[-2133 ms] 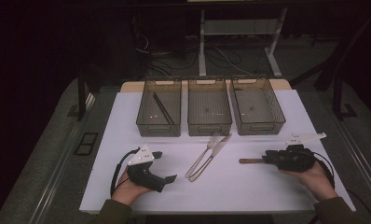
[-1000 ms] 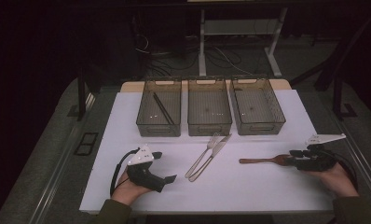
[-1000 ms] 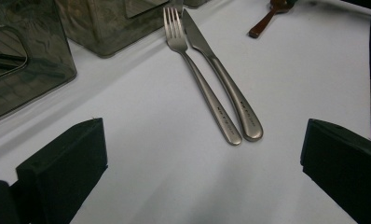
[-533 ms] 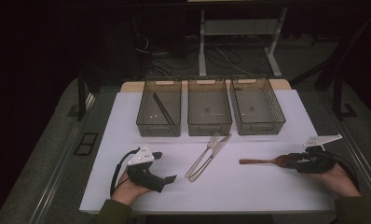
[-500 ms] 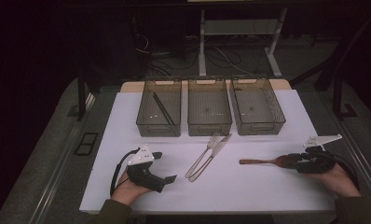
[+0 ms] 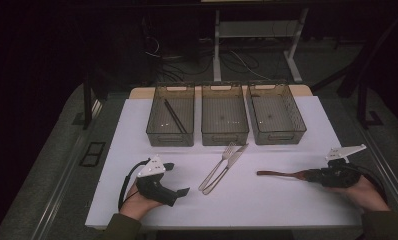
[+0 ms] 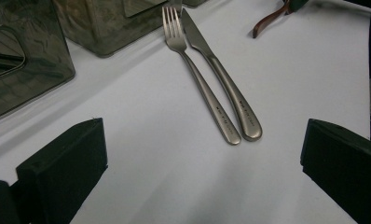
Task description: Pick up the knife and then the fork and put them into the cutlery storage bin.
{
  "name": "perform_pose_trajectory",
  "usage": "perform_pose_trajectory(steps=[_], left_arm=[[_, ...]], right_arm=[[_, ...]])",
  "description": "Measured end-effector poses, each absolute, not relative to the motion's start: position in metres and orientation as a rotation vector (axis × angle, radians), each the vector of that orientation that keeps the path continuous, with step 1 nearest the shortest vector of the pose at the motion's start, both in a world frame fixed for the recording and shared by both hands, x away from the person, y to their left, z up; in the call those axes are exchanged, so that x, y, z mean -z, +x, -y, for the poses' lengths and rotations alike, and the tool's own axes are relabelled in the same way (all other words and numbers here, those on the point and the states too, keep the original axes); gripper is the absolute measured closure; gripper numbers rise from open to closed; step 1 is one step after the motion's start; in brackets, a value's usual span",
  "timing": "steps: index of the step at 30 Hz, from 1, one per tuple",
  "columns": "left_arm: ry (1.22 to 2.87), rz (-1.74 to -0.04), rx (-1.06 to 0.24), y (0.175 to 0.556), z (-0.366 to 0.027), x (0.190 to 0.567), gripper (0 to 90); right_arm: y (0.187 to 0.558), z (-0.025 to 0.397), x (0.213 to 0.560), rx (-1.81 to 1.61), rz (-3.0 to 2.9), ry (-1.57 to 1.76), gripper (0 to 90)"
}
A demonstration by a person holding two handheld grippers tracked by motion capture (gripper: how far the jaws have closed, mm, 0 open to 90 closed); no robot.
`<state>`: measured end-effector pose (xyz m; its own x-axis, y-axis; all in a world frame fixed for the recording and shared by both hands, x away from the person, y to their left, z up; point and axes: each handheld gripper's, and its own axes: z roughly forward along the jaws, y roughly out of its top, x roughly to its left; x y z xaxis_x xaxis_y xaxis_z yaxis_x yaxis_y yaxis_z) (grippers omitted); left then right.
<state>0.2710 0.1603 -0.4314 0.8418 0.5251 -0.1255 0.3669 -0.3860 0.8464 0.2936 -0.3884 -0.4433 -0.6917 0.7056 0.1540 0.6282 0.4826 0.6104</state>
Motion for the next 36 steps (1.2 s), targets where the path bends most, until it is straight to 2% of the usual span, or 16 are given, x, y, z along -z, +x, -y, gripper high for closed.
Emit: perform_pose_trajectory(steps=[5,20,36], left_arm=[[2.016,-0.656,-0.199,0.271,-0.160,0.431,0.0],[2.013,-0.654,-0.202,0.271,-0.161,0.431,0.0],[2.019,-0.640,-0.200,0.272,-0.160,0.435,0.0]], right_arm=[[0.294,0.388,0.443,-1.007,-2.609,1.182,77.8],[0.295,0.391,0.438,-1.030,-2.538,1.223,79.2],[0.291,0.387,0.417,-1.199,-2.401,1.262,79.5]])
